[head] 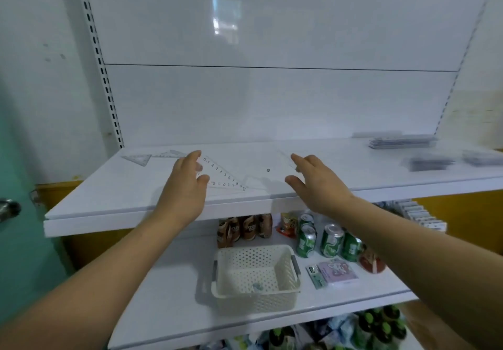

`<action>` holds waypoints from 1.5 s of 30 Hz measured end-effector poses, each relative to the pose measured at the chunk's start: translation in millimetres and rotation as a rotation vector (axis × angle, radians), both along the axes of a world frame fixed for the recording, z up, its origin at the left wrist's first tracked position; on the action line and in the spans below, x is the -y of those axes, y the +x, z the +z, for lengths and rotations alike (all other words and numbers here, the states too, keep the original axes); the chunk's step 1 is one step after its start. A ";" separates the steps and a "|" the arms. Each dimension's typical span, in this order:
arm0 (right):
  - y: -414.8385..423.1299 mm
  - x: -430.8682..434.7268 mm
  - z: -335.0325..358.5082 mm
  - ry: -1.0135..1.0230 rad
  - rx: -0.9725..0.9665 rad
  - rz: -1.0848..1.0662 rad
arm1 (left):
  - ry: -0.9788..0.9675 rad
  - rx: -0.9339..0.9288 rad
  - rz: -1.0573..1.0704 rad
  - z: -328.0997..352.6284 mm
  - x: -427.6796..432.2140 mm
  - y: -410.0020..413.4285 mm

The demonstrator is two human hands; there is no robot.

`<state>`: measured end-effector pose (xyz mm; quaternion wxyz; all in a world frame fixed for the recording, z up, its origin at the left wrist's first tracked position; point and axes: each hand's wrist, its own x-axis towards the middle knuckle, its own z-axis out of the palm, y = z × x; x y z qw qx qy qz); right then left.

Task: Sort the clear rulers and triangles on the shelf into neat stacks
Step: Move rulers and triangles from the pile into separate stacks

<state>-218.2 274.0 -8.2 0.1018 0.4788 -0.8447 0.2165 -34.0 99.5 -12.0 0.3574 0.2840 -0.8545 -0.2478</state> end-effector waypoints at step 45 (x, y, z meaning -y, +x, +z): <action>-468.3 -338.4 8.2 0.201 0.133 -0.316 | -0.466 0.410 -0.252 24.8 -317.8 -517.3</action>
